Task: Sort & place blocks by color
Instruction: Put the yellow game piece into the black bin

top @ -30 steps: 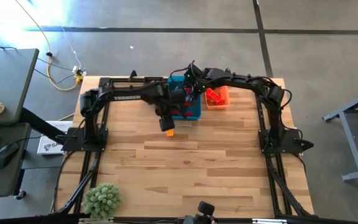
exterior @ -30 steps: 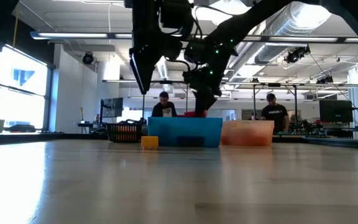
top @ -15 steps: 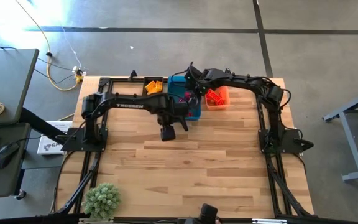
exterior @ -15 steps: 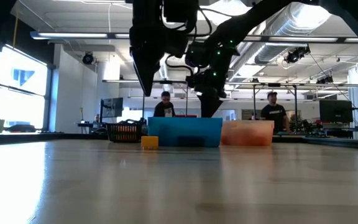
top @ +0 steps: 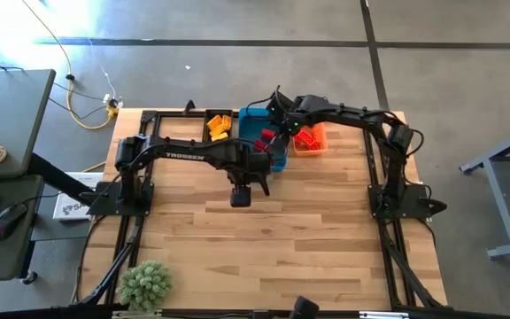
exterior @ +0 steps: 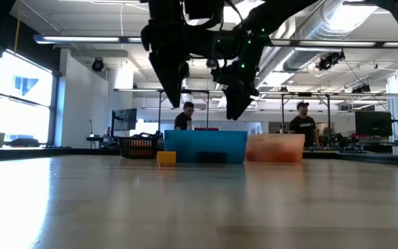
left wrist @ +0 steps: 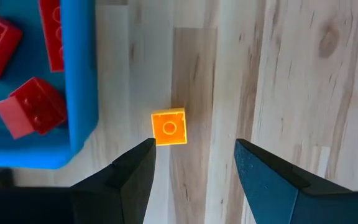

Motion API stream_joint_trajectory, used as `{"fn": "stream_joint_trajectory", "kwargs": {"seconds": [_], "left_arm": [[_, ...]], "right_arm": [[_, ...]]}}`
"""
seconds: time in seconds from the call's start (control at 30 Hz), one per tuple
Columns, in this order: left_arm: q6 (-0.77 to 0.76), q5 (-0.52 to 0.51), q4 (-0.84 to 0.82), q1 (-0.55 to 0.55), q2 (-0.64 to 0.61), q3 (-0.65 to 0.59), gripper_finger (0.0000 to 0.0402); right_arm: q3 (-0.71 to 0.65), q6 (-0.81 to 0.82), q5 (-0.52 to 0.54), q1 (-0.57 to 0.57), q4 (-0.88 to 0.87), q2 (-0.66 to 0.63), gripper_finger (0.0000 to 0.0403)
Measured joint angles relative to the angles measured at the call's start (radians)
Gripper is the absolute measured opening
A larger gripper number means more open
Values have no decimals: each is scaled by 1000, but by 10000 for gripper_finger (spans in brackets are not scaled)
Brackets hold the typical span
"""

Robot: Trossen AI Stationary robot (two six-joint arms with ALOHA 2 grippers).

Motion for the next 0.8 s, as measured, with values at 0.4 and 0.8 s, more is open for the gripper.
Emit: {"fn": "stream_joint_trajectory", "kwargs": {"seconds": [0.4, 0.8], "left_arm": [[99, 66, 151, 0, -1, -175, 206], [106, -40, 217, 10, -1, -212, 206]], "right_arm": [[0, 34, 66, 4, -32, -100, 195], [0, 5, 91, 4, -39, -106, 195]]}}
